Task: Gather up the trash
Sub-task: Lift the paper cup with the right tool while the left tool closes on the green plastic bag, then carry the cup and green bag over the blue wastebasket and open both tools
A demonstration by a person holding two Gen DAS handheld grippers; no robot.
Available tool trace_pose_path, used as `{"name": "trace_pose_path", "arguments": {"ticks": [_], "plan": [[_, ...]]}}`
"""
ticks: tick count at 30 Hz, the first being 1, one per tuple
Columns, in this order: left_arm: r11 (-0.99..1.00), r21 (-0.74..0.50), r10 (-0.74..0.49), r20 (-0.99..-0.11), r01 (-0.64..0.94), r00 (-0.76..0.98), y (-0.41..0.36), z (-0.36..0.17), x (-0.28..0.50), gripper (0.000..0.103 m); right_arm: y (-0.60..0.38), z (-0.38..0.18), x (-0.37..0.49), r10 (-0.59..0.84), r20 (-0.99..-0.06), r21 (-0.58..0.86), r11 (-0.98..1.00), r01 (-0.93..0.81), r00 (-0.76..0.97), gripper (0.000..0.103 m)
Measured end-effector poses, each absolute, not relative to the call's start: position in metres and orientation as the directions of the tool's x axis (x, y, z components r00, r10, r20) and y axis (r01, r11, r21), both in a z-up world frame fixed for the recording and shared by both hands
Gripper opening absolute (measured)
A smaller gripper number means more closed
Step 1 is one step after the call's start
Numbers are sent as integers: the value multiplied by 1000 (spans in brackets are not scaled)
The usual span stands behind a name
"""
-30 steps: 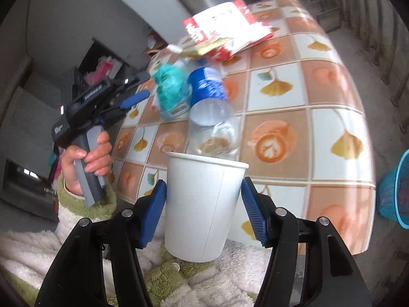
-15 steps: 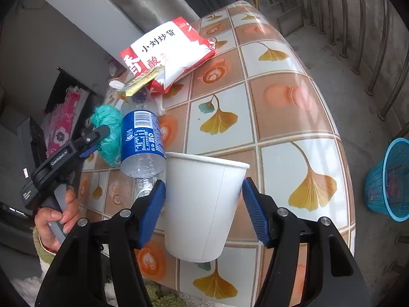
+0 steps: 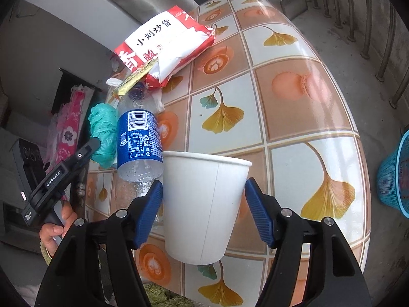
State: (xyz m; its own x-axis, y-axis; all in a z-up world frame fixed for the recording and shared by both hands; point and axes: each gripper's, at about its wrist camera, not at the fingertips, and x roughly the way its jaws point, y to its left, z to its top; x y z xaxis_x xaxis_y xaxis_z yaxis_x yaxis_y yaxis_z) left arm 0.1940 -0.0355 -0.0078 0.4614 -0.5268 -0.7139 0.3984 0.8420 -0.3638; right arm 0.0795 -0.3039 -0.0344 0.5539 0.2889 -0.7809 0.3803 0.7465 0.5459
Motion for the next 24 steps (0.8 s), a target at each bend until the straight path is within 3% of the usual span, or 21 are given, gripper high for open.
{"name": "trace_pose_path", "arguments": {"ticks": [7, 24], "plan": [[833, -378, -545, -689, 405, 478, -22, 2, 185, 15, -304, -41, 81, 330, -756, 593, 711, 377, 566, 61], [777, -402, -623, -605, 485, 496, -9, 42, 147, 15, -305, -14, 59, 281, -728, 588, 724, 359, 625, 59]]}}
